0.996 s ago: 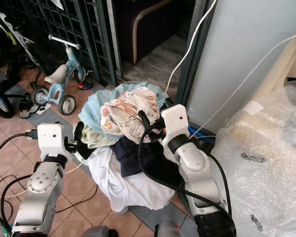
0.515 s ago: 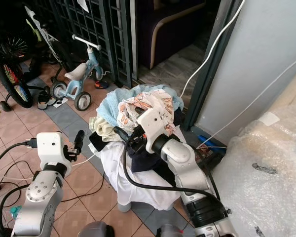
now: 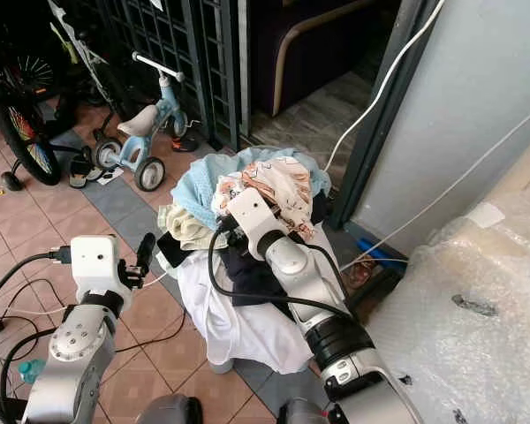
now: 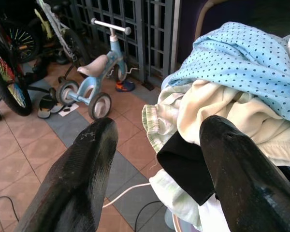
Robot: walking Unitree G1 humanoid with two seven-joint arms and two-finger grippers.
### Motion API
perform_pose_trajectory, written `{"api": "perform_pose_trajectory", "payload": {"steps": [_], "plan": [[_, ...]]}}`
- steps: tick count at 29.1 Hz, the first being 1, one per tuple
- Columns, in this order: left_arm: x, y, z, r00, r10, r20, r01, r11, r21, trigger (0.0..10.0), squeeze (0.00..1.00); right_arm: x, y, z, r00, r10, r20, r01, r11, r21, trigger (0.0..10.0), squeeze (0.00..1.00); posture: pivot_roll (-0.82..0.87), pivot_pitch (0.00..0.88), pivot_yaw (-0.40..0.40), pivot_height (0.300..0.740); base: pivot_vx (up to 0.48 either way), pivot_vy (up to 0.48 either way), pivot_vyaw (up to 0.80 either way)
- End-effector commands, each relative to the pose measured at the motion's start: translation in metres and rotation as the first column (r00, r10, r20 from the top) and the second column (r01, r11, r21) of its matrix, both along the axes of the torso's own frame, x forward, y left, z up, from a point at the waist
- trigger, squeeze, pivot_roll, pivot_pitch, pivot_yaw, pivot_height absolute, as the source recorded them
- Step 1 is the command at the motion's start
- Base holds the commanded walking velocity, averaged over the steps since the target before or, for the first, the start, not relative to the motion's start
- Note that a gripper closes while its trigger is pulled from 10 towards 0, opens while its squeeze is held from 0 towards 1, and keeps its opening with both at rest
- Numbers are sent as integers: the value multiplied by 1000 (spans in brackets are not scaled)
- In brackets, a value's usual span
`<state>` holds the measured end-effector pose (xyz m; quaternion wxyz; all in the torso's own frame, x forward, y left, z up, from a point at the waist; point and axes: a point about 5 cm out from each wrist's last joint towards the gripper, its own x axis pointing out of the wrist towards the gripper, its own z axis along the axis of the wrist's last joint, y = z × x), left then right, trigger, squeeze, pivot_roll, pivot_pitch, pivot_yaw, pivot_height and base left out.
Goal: Clothes washing
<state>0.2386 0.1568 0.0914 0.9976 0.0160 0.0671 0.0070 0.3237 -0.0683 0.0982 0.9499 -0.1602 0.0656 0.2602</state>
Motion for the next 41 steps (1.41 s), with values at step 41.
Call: {"api": "perform_pose_trajectory", "payload": {"steps": [41], "plan": [[14,-8,-2,996,-84,3,84,996,35,10000,0,1,-17,32,994,-93,-62,111,879,464,0,0,31,57,0,740,0,0,0]]}}
